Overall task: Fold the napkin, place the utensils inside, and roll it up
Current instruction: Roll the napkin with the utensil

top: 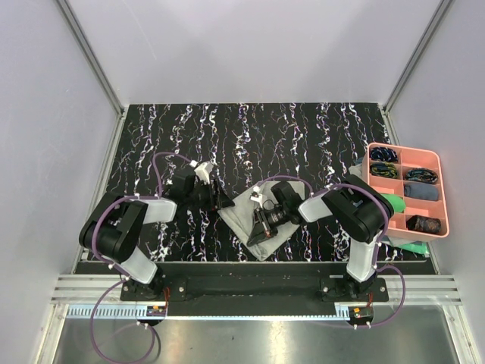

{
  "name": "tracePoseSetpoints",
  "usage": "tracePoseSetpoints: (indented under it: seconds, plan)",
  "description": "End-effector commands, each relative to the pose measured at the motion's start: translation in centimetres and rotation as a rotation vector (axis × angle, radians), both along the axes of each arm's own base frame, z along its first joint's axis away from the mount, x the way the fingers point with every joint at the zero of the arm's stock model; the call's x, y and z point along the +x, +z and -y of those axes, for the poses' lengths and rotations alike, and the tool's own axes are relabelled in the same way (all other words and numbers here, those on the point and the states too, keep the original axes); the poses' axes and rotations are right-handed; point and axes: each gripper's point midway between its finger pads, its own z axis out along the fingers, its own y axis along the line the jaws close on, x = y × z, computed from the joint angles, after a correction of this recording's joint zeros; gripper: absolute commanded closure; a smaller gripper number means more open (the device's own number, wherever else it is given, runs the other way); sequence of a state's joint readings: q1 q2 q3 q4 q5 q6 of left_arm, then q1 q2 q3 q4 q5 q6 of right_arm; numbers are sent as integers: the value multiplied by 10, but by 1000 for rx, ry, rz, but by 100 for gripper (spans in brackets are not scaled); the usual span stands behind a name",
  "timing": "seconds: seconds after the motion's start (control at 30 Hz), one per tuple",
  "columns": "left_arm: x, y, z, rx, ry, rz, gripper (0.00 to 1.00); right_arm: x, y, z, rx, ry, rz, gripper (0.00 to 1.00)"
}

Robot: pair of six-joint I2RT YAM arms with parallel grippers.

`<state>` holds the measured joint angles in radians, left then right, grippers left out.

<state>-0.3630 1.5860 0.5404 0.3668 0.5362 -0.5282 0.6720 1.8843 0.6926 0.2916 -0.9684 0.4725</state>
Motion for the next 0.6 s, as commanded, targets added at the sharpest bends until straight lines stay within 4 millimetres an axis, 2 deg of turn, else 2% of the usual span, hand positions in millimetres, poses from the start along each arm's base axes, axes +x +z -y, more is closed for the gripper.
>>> tracePoseSetpoints:
  seconds: [0.0,0.13,0.23,0.33,0.4,0.5,0.57]
  plan:
    - [-23,-19,-2,19,-47,-72,40,14,-16,7,-49,-49,14,100]
    - [-33,-27,-5,47,-57,-96,43,18,-15,7,-44,-54,18,100]
    - [-40,-33,-4,68,-73,-111,50,20,-14,6,-45,-56,22,100]
    - [-44,-35,2,66,-93,-121,66,23,-15,6,-55,-65,27,100]
    - [-45,-35,4,67,-100,-125,84,24,-14,7,-65,-72,31,100]
    - [-45,-33,4,76,-97,-128,100,30,-11,9,-104,-84,60,100]
    - [-45,-34,0,106,-90,-134,100,36,-4,13,-150,-104,86,96]
